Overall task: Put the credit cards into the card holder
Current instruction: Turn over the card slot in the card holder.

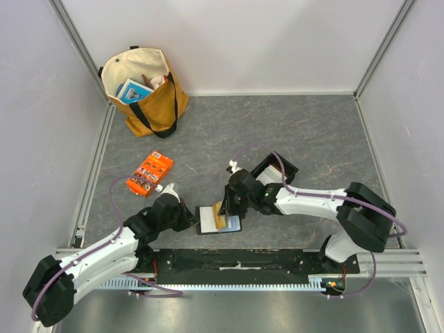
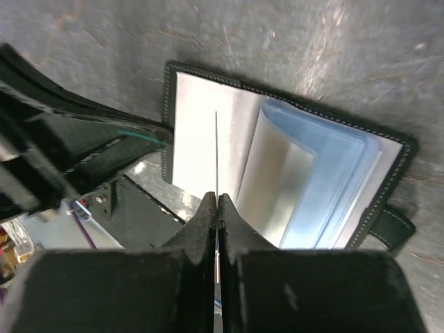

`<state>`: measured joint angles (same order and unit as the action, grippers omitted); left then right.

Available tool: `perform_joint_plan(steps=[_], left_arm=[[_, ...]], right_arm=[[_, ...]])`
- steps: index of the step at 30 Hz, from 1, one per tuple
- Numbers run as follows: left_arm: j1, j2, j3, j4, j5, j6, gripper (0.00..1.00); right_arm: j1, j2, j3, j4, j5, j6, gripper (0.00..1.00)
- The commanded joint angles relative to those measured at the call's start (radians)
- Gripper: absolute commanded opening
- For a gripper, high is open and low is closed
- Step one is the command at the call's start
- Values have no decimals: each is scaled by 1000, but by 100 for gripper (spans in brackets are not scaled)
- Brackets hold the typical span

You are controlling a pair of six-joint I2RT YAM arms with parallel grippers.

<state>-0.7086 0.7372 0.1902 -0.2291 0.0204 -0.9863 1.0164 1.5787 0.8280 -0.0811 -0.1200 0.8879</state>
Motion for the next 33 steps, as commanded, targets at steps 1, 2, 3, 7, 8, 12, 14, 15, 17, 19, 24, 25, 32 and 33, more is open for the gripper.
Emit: perform_joint_plan(steps=[1,2,3,7,8,12,14,15,17,19,24,25,32,33], left_arm=[[-2,-10,12,24,-2,37,2],[-3,-12,14,24,-4,38,2],[-3,-13,14,25,-2,40,2],[-3,-22,17,30,4,51,2],[-5,-24,18,30,7,52,2],[-5,-29,18,28,10,54,2],[-5,-22,18,25,9,57,2],[-3,-21,18,24,7,58,2],[-3,-16,18,22,9,60,2],[-3,-16,18,22,9,61,2],[-3,-10,18,25,10,64,2],[-3,-10,20,25,10,64,2],[-5,2,20,33,16,67,2],[-3,2,20,33,16,67,2]], right_arm=[[-51,-127,17,-57,62,-36,0],[-61,-147,10,-83,80,-41,0],[-71,-164,2,-101,97,-46,0],[-107,-198,-24,-167,114,-64,0],[-110,-203,-29,-180,114,-69,0],[-119,-236,-44,-200,114,-72,0],[-119,-238,-46,-215,114,-72,0],[-119,-237,-44,-223,112,-76,0],[-121,-229,-44,-239,114,-84,0],[-122,-218,-52,-240,114,-84,0],[-122,-187,-56,-240,114,-86,0],[-122,-181,-56,-240,114,-86,0],[-124,-138,-52,-233,135,-98,0],[-124,-131,-55,-229,131,-98,0]])
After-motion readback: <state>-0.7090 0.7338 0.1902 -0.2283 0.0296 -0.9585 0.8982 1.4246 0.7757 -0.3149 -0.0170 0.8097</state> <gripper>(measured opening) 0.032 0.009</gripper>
